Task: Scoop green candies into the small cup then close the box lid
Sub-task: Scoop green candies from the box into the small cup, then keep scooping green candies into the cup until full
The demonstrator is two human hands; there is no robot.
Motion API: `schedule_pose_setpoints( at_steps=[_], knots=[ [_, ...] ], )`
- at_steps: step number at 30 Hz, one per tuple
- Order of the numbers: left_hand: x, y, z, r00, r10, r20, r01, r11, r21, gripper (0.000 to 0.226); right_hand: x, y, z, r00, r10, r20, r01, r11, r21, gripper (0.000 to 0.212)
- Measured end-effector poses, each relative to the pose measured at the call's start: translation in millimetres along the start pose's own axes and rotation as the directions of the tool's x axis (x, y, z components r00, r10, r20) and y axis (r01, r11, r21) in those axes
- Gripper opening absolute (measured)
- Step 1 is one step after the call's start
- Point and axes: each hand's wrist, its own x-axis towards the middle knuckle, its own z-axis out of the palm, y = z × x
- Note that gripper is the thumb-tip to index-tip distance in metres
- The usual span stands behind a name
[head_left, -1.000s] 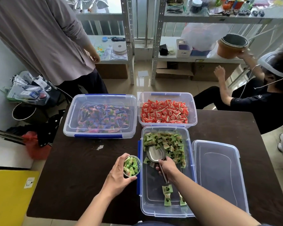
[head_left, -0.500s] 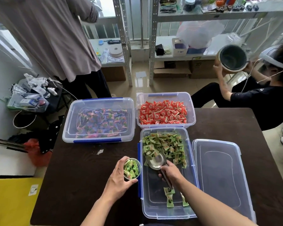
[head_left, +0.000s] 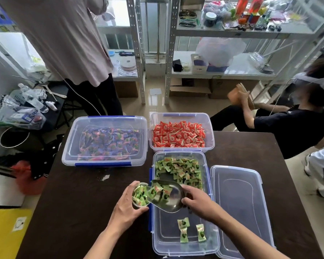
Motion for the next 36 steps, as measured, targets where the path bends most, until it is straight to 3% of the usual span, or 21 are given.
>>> schedule_pose_setpoints(
  at_steps=[4,9,13,17,22,25,27,29,32,34,36],
  knots=[
    [-3,3,0,1.000,0.023,-0.019,-0.024,0.998,-0.054,0.093,-5,-49,8,0.997,-0.055,0.053,0.072,0.911,-0.405,0.022],
    [-10,3,6,0.998,0.007,-0.065,-0.012,0.996,-0.084,0.097,-2,-101,27,0.993,-0.107,0.054,0.114,0.688,-0.717,0.030],
    [-16,1,13,0.993,-0.018,-0.114,0.003,0.992,-0.126,0.094,-5,-115,36,0.983,-0.179,0.051,0.147,0.580,-0.801,0.029],
    [-20,0,14,0.994,-0.038,-0.106,0.027,0.994,-0.110,0.095,-19,-110,25,0.991,-0.136,0.018,0.098,0.614,-0.783,0.033],
    [-22,-12,10,0.994,-0.059,-0.087,0.049,0.993,-0.106,0.100,-38,-68,-7,0.999,-0.037,-0.025,0.015,0.805,-0.593,0.027],
    [-25,-20,9,0.996,-0.040,-0.084,0.033,0.995,-0.089,0.108,-41,-24,-15,0.995,0.090,-0.042,-0.099,0.930,-0.354,0.044],
    [-32,-21,8,0.992,-0.007,-0.128,0.006,1.000,-0.008,0.112,-46,1,-11,0.971,0.237,-0.022,-0.238,0.967,-0.091,0.044],
    [-39,-21,6,0.960,0.165,-0.227,-0.103,0.960,0.259,0.100,-52,19,0,0.908,0.413,0.076,-0.420,0.894,0.158,0.043],
    [-49,-17,8,0.888,0.435,-0.147,-0.294,0.784,0.547,0.057,-51,44,23,0.770,0.562,0.300,-0.637,0.657,0.403,0.047],
    [-53,-19,15,0.875,0.477,-0.083,-0.339,0.726,0.598,0.046,-45,58,38,0.716,0.555,0.423,-0.691,0.481,0.539,0.040],
    [-53,-21,20,0.903,0.428,-0.028,-0.297,0.671,0.679,0.049,-39,61,48,0.698,0.509,0.503,-0.686,0.275,0.674,0.030]
  ],
)
